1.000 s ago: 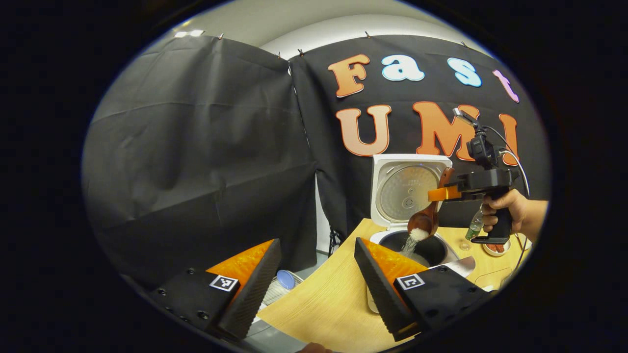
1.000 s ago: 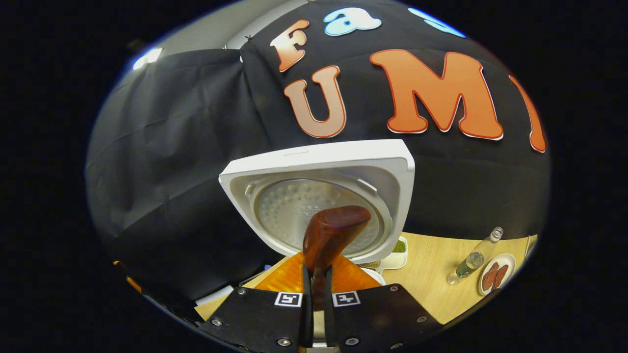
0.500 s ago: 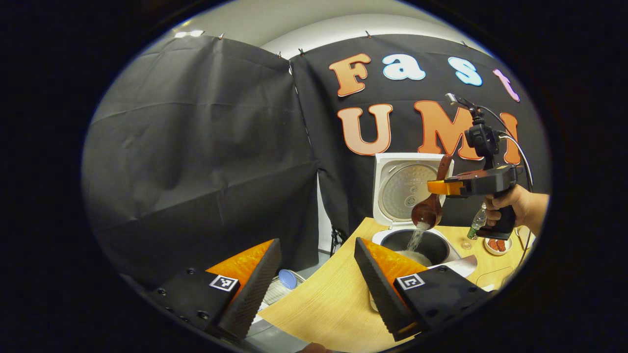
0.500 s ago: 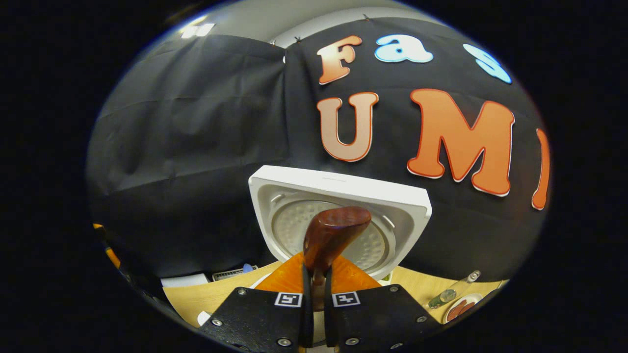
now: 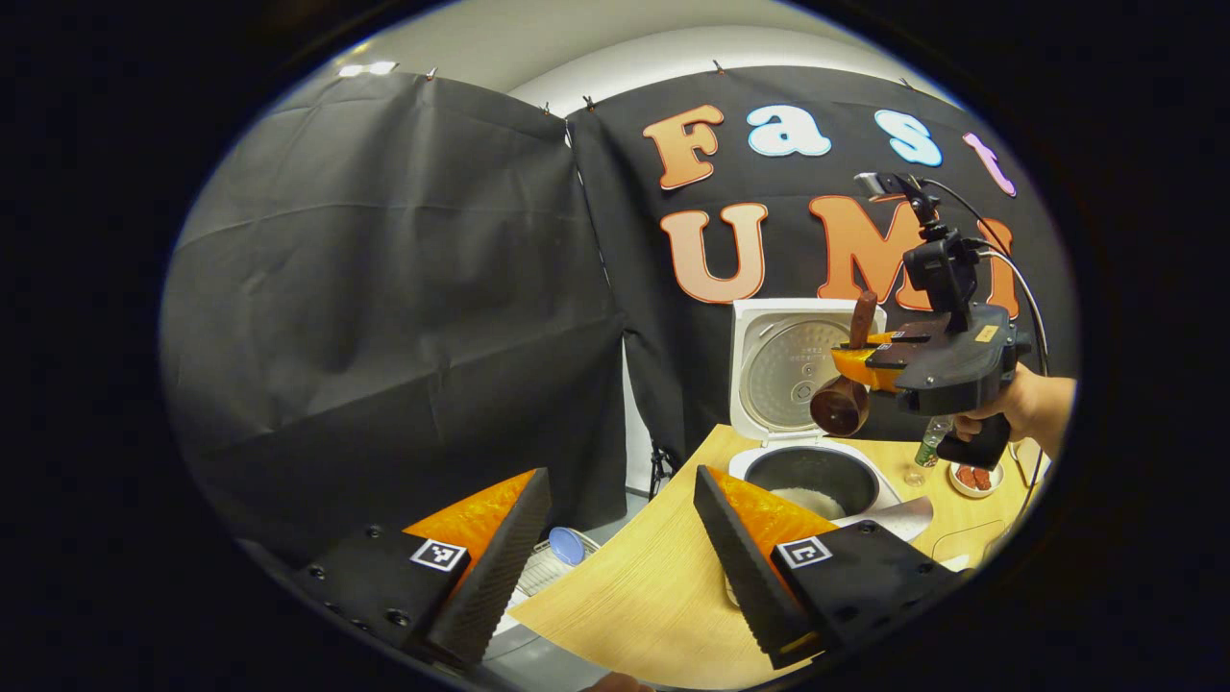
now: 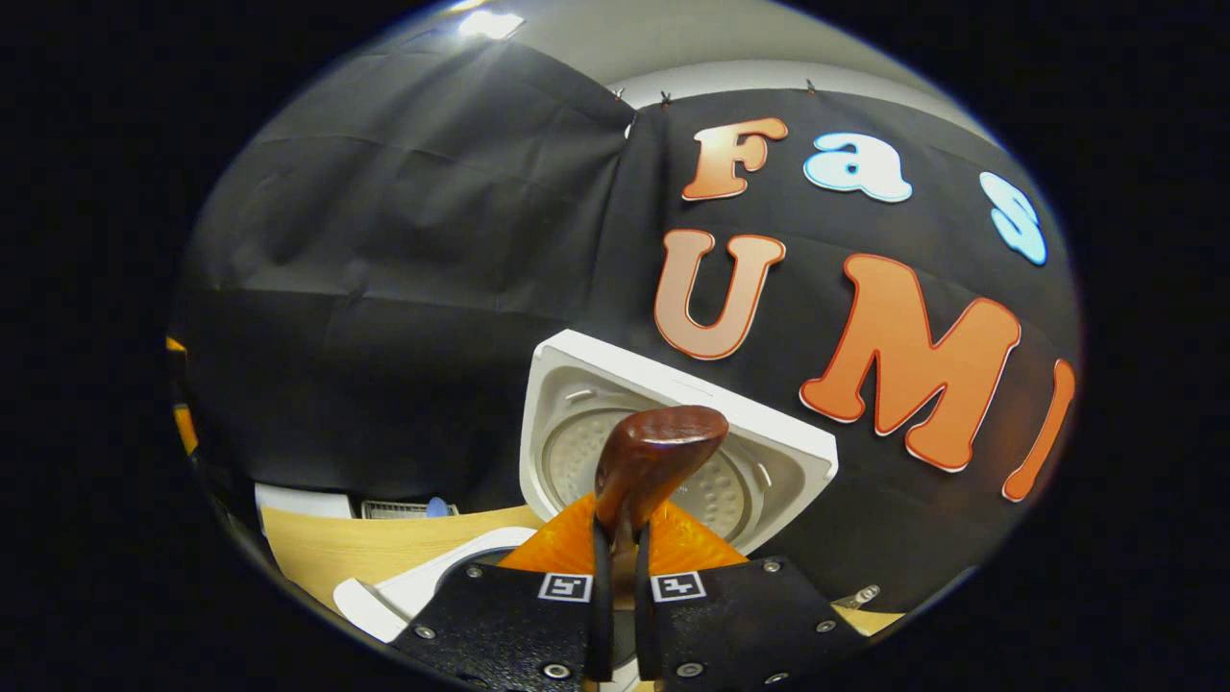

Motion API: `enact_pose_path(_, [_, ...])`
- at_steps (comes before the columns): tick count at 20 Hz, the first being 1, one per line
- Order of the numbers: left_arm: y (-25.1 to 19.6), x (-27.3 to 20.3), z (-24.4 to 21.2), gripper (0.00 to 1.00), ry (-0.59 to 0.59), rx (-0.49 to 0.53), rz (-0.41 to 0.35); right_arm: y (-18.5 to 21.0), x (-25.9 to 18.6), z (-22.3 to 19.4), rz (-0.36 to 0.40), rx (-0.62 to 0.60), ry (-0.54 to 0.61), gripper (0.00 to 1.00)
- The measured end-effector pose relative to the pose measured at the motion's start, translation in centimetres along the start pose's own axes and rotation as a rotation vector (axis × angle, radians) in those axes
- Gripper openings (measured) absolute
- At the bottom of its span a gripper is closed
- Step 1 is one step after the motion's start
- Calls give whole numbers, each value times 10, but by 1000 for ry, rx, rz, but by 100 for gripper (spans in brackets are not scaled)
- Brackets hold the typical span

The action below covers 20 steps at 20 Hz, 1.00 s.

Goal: Close the left gripper, press the button to open the rice cooker; take a wooden spoon from the chopstick holder with the right hand, scoop a spoonful of rice and pour it into the rice cooker, then put the wooden spoon back into the chopstick holder.

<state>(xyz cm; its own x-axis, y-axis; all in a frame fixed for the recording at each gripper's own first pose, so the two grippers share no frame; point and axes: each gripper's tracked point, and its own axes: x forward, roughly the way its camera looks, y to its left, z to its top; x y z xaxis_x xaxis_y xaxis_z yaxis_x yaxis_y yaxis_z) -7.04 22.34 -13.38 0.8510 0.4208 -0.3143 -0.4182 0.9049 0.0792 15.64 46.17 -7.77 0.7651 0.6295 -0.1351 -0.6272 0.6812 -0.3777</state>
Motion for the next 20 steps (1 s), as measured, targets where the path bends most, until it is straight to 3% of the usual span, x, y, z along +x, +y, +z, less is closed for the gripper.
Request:
enact_pose_path(3, [-5,-3,2,97,-7,7,-6,-1,-5,-2,-1,38,4,8])
enact_pose_path(8, [-13,-14,9,97,-24,7,-27,-29,-27,-13,-15,281,57,8])
enact_pose_path(16, [-53,-42,27,100,-69,5,-91,-93,-111,-45,-93,602,77,8])
enact_pose_path(20, [-80,-58,25,100,-50,-28,-140,-125,-168,-72,-145,691,78,8])
